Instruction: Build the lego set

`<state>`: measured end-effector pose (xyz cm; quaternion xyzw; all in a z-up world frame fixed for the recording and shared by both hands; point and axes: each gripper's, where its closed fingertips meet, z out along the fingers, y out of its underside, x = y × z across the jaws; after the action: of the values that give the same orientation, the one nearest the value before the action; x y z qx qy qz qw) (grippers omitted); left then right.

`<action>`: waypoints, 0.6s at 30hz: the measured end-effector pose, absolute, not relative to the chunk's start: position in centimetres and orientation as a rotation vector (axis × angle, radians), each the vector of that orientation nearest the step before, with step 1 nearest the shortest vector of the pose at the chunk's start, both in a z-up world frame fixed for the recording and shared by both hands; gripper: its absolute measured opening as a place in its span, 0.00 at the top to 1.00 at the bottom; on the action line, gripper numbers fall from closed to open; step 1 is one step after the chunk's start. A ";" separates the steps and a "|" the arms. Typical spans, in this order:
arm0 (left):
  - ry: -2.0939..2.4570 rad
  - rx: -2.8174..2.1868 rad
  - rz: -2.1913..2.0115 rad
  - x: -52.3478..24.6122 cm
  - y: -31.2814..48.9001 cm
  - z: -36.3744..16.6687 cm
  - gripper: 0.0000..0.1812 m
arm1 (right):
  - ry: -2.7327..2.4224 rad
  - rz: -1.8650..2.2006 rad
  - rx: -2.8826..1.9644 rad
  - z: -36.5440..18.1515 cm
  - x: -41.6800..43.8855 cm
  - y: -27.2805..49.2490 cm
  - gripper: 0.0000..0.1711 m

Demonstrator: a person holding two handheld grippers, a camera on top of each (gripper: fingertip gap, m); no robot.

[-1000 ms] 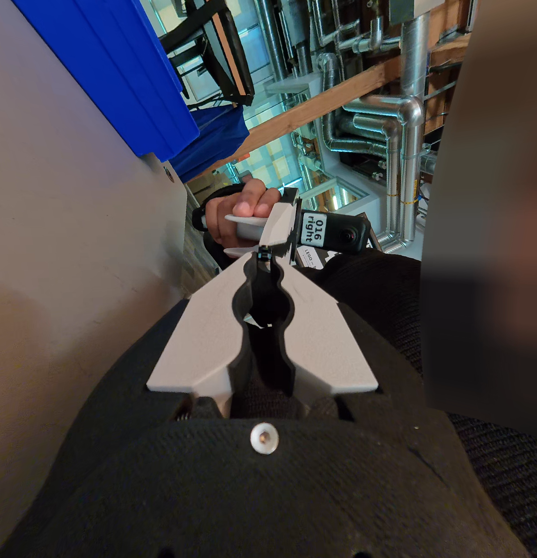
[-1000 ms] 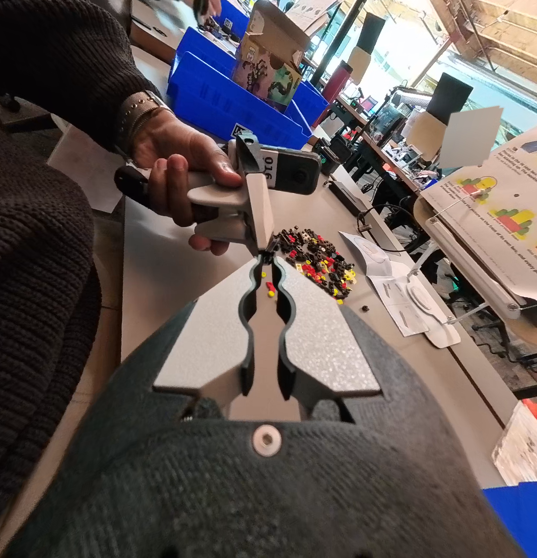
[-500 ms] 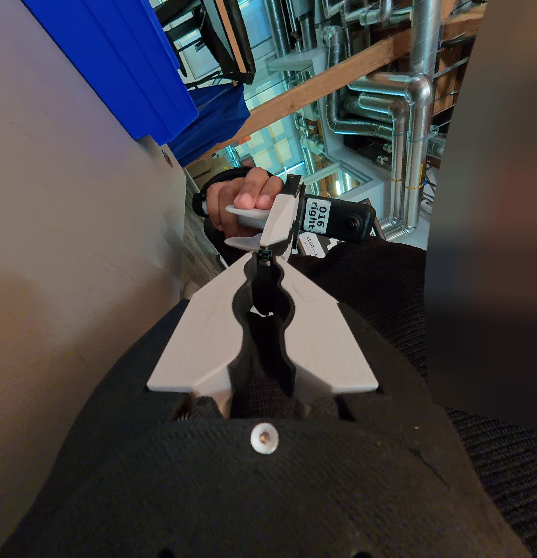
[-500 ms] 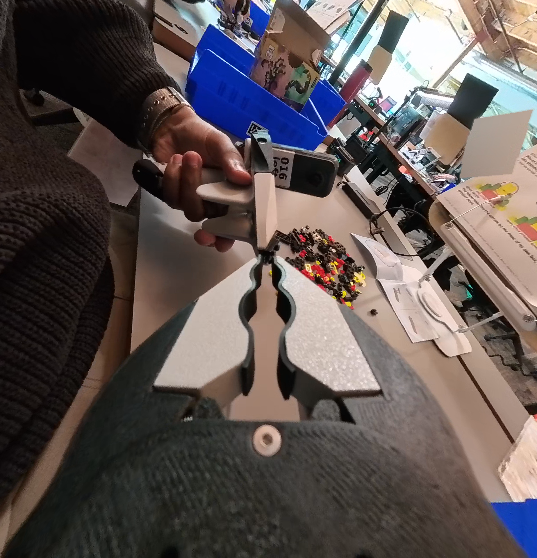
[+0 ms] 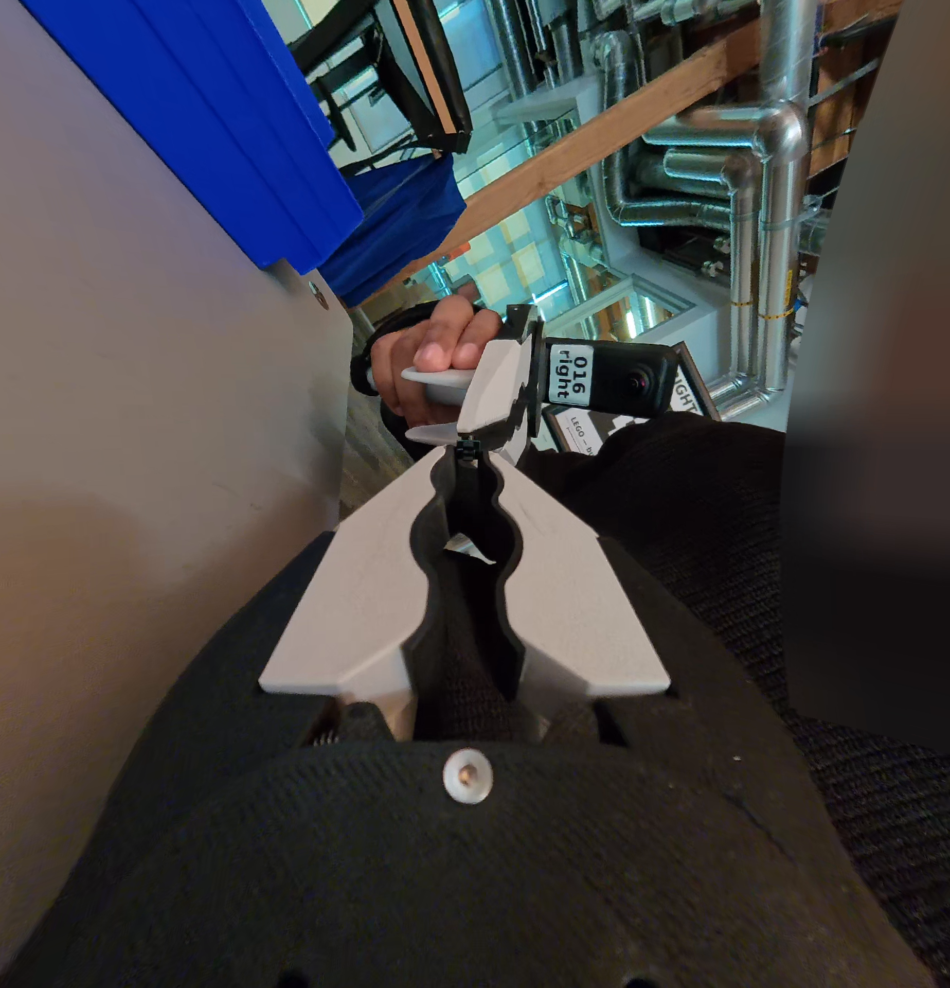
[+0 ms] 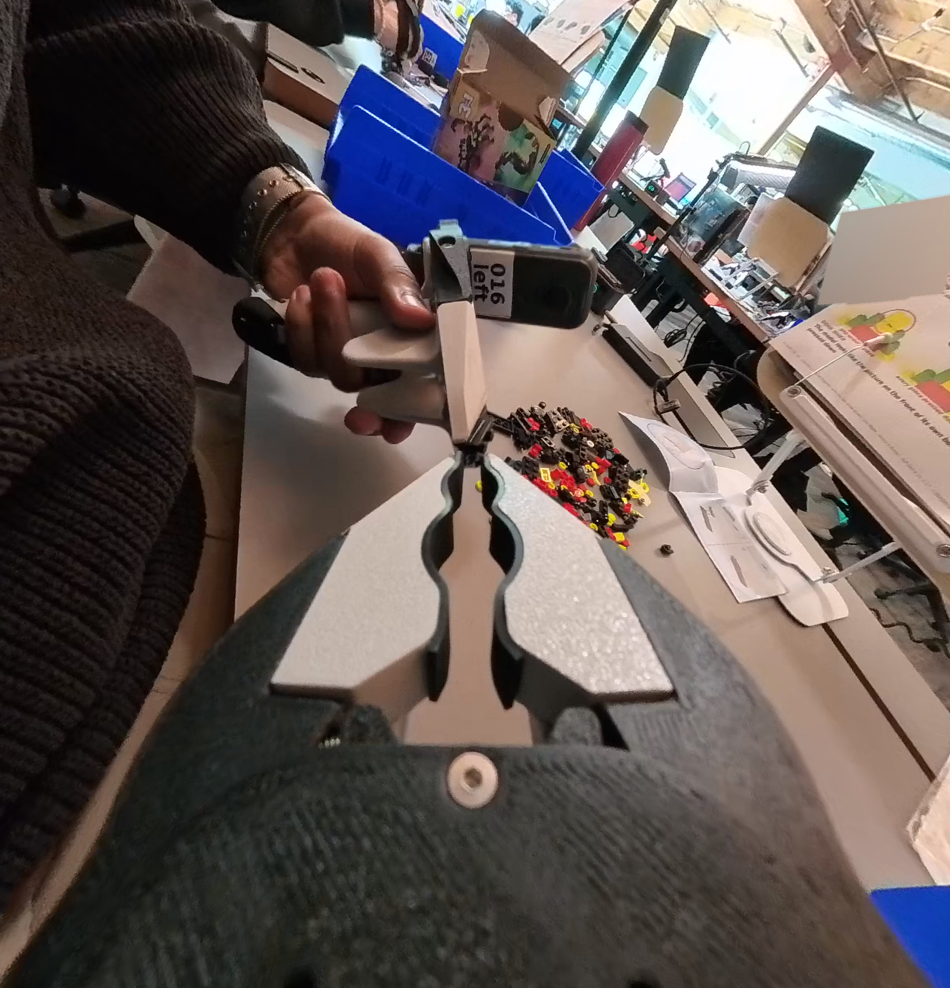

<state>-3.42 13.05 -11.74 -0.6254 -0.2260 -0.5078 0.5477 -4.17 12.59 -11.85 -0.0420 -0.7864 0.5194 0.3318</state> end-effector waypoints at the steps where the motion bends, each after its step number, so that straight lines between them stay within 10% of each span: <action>1: -0.536 -1.483 -1.193 -3.5 13.0 -11.7 0.98 | -2.052 1.366 -0.120 -11.8 -4.2 12.7 0.98; 18: -0.427 -1.497 -0.859 -4.4 13.0 -9.8 0.97 | -1.867 2.452 -1.158 -9.3 -6.1 11.8 0.87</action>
<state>-4.38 12.97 -9.80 -0.6538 -0.1866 -0.3752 0.6300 -6.06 11.85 -9.26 -0.3507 -0.5656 0.7426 -0.0752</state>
